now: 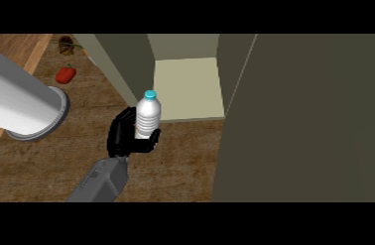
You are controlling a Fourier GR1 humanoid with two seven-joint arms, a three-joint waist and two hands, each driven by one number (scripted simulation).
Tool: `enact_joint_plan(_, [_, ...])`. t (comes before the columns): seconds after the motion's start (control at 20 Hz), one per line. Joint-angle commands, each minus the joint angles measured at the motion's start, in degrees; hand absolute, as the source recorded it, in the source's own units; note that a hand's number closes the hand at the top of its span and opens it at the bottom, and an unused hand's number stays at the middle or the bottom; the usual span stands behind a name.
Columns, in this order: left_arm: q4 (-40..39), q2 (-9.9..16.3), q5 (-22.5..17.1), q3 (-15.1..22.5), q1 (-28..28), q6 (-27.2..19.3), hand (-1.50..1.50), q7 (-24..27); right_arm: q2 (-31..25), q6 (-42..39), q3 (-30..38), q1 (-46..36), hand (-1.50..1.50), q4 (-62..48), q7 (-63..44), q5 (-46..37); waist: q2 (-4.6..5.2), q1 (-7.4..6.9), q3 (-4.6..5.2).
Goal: Pick up the bottled water, place it into the cabinet and close the cabinet
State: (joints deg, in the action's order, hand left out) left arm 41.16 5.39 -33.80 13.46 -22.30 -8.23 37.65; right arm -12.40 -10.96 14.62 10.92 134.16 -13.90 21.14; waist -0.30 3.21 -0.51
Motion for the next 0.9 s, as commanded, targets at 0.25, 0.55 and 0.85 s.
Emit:
enact_joint_plan(0.25, [3.7, -5.1, 1.9, 4.7, -15.3, -11.4, 1.5, -5.7, -2.7, -2.9, 4.8, -0.8, -1.5, -2.2, 0.6, 7.2, 0.34, 3.51, 0.31])
enact_joint_plan(0.55, [2.9, -4.8, 3.2, 5.3, -15.2, -17.2, 1.5, -6.4, -4.0, -5.4, 6.3, -0.6, -1.5, -4.4, 1.1, 10.7, 0.78, 5.05, 0.27])
enact_joint_plan(0.85, [2.4, -4.8, 3.1, 5.8, -14.5, -22.0, 1.5, -7.0, -5.8, -5.7, 7.2, -2.4, -1.5, -4.8, -0.1, 13.3, 1.21, 5.09, 0.47])
